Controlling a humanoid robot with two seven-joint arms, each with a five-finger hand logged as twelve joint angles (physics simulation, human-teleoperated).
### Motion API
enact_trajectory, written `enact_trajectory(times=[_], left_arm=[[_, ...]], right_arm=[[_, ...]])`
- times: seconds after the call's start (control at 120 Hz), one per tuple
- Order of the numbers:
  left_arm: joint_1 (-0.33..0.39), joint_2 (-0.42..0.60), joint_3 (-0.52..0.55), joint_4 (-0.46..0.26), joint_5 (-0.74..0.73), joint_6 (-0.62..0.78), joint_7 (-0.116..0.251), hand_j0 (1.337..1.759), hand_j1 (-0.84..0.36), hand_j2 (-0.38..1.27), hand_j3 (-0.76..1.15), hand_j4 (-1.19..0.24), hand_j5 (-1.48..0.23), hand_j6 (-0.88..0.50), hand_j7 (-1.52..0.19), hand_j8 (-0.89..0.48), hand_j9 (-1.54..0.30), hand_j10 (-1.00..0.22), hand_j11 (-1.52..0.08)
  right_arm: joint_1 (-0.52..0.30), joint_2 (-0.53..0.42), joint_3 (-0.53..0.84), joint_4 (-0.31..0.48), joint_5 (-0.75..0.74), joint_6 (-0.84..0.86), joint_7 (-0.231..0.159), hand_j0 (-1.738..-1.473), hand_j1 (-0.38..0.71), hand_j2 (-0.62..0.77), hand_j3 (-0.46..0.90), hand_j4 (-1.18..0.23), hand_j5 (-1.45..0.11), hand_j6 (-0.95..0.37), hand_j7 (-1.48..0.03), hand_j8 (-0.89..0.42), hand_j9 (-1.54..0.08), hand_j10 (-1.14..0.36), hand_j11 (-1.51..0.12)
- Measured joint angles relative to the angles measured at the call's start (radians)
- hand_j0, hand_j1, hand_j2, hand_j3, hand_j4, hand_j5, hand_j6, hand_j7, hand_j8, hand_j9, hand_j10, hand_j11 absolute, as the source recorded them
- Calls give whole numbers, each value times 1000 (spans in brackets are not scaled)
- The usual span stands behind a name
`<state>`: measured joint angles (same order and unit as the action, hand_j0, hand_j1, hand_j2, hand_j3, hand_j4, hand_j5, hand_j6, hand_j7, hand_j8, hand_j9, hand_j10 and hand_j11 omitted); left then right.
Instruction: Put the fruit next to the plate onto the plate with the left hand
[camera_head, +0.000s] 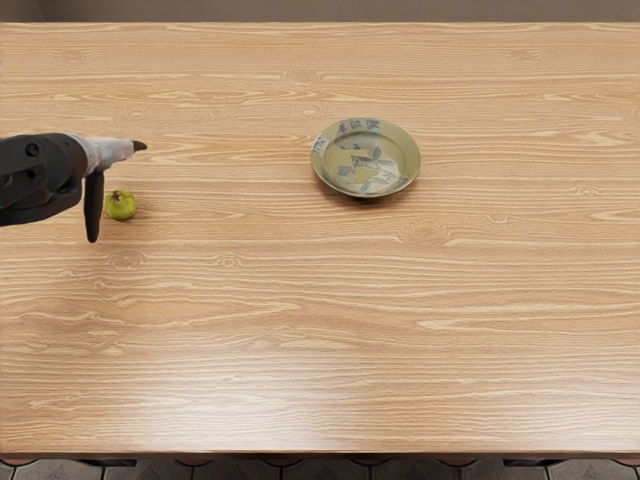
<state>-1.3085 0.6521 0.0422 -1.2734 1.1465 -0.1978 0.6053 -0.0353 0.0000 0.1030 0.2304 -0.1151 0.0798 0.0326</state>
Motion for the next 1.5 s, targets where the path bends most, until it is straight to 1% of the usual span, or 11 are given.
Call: enact_trajectory(times=[0.208, 0.25, 0.333, 0.558, 0.758, 0.917, 1.167, 1.35, 1.467, 1.5], left_arm=[[-3, 0, 11, -7, 0, -13, 5, 1658, 349, 2, 0, -5, -1, -6, 0, -6, 0, -4, 0], [-3, -4, 12, 0, 2, -11, 5, 1658, 349, 2, 0, -5, -1, -6, 0, -6, 0, -4, 0], [3, -44, 13, 29, 12, -6, 5, 1658, 341, 3, 0, -11, -9, -13, -9, -12, -9, -11, -9], [3, -53, 17, 73, 39, 19, 6, 1658, 263, 16, 0, -77, -95, -79, -95, -78, -95, -77, -95], [2, -107, 41, 116, 52, 24, 6, 1658, 199, 27, 0, -131, -165, -132, -164, -132, -164, -130, -164], [14, -115, 54, 137, 81, 28, 6, 1658, 153, 35, 0, -170, -216, -171, -215, -171, -215, -169, -215], [35, -149, 57, 157, 91, 30, 6, 1658, 119, 41, 0, -198, -252, -199, -252, -199, -252, -197, -251], [41, -150, 57, 170, 90, 30, 6, 1658, 96, 45, 0, -217, -277, -218, -276, -218, -276, -216, -276], [39, -151, 56, 189, 89, 30, 2, 1658, 86, 47, 0, -226, -288, -227, -288, -227, -288, -225, -288], [38, -152, 56, 198, 88, 31, -5, 1658, 84, 47, 0, -227, -290, -229, -290, -228, -290, -227, -290]], right_arm=[[0, 0, -1, 0, 0, 0, 0, -1658, -310, -7, 0, -33, -43, -33, -43, -33, -43, -33, -43], [0, 0, -1, 0, 0, 0, 1, -1658, -310, -7, 0, -33, -43, -33, -43, -33, -43, -33, -43], [1, 0, -1, 0, 0, 0, 0, -1658, -310, -7, 0, -33, -43, -33, -43, -33, -43, -33, -43], [12, 0, -2, -1, 0, 0, 0, -1658, -310, -7, 0, -33, -43, -33, -43, -33, -43, -33, -43], [18, 0, -2, -1, 0, 0, 0, -1658, -310, -7, 0, -33, -43, -33, -43, -33, -43, -33, -43], [19, 0, -2, -1, 0, 0, 0, -1658, -310, -7, 0, -33, -43, -33, -43, -33, -43, -33, -43], [18, 0, -2, -1, 0, 0, 0, -1658, -310, -7, 0, -33, -43, -33, -43, -33, -43, -33, -43], [18, 0, -2, -1, 0, 0, 0, -1658, -310, -7, 0, -33, -43, -33, -43, -33, -43, -33, -43], [18, 0, -2, -1, 0, 0, 0, -1658, -310, -7, 0, -33, -43, -33, -43, -33, -43, -33, -43], [18, 0, -2, -1, 0, 0, 1, -1658, -310, -7, 0, -33, -43, -33, -43, -33, -43, -33, -43]])
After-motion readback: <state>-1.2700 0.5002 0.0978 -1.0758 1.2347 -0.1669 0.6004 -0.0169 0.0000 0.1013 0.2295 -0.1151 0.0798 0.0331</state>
